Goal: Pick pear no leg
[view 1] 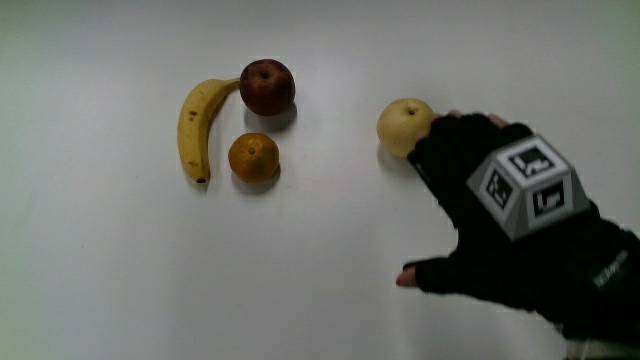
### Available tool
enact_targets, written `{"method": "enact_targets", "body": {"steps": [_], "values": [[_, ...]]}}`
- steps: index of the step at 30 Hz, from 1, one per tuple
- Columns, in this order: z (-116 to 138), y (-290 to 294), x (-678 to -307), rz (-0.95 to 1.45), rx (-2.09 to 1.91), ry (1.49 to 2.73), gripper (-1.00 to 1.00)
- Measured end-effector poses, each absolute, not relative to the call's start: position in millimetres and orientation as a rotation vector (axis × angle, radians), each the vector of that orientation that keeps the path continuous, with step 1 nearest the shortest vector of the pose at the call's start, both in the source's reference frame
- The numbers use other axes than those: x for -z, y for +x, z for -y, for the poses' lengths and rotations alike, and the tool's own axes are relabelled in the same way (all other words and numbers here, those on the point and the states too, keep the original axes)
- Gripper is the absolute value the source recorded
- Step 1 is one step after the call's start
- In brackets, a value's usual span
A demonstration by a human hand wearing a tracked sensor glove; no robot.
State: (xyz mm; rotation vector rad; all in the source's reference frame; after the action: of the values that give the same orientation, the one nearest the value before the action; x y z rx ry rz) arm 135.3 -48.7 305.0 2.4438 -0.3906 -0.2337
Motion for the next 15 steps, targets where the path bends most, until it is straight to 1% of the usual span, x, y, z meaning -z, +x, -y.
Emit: {"method": "enact_targets", "body": {"steps": [1,3,5,7,10,12,15], "values": [[55,136,-307,0.399,0.232,2.472,0.0],[69,139,-317,0.353,0.226,2.46,0.0],[83,141,-327,0.295,0.183,2.389,0.0],[93,139,-332,0.274,0.159,2.355,0.0],[106,140,-339,0.272,0.079,2.305,0.0],[113,141,-344,0.252,0.017,2.244,0.0],[124,143,-359,0.207,0.044,2.228,0.0]]}}
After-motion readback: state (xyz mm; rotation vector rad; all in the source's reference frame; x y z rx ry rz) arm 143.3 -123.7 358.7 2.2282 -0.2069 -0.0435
